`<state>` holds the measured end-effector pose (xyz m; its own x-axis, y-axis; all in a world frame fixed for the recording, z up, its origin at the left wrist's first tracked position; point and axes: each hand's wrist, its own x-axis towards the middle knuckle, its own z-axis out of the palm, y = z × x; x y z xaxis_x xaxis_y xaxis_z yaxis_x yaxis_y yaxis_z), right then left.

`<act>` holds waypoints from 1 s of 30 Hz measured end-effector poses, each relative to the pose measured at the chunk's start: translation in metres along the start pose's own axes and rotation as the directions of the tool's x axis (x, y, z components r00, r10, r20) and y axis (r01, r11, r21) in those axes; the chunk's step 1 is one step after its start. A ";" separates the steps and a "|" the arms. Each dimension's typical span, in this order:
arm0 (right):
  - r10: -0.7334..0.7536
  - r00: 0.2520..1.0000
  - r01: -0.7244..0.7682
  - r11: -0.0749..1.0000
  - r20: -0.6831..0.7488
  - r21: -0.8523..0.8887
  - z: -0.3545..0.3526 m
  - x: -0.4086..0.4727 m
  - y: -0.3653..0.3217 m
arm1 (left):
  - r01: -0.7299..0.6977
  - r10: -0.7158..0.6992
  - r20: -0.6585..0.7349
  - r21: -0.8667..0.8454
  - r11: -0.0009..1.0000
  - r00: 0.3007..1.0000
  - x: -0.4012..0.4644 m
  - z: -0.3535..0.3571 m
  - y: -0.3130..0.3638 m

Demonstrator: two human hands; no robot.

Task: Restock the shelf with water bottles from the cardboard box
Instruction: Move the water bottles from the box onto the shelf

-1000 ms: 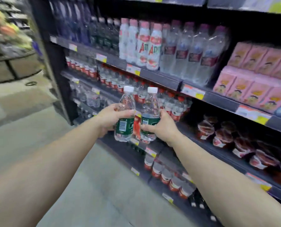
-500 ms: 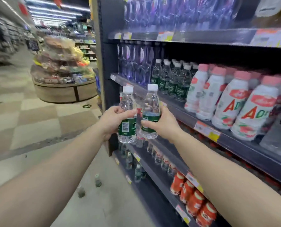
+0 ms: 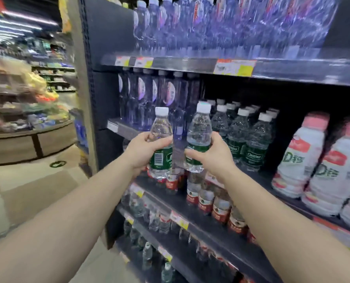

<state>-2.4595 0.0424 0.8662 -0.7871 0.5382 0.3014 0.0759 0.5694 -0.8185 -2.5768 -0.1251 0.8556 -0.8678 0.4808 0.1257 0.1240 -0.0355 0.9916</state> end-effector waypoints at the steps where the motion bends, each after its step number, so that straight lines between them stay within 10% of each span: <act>1: 0.041 0.997 -0.040 0.999 -0.062 0.019 0.003 0.008 -0.005 | 0.004 -0.004 0.037 0.012 1.000 0.999 0.020 -0.007 -0.002; 9: 0.236 0.890 -0.206 0.972 -0.391 0.117 0.032 0.068 -0.016 | 0.035 -0.026 0.249 -0.031 0.999 0.968 0.097 -0.033 0.008; 30: 0.413 0.818 -0.498 0.857 -0.400 -0.135 0.099 0.092 -0.001 | 0.050 -0.034 0.422 -0.027 0.998 0.906 0.164 -0.061 -0.020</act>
<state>-2.5927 0.0302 0.8464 -0.3682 0.9239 0.1044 0.5394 0.3037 -0.7854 -2.7512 -0.0989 0.8577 -0.5877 0.8063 0.0678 0.0672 -0.0348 0.9971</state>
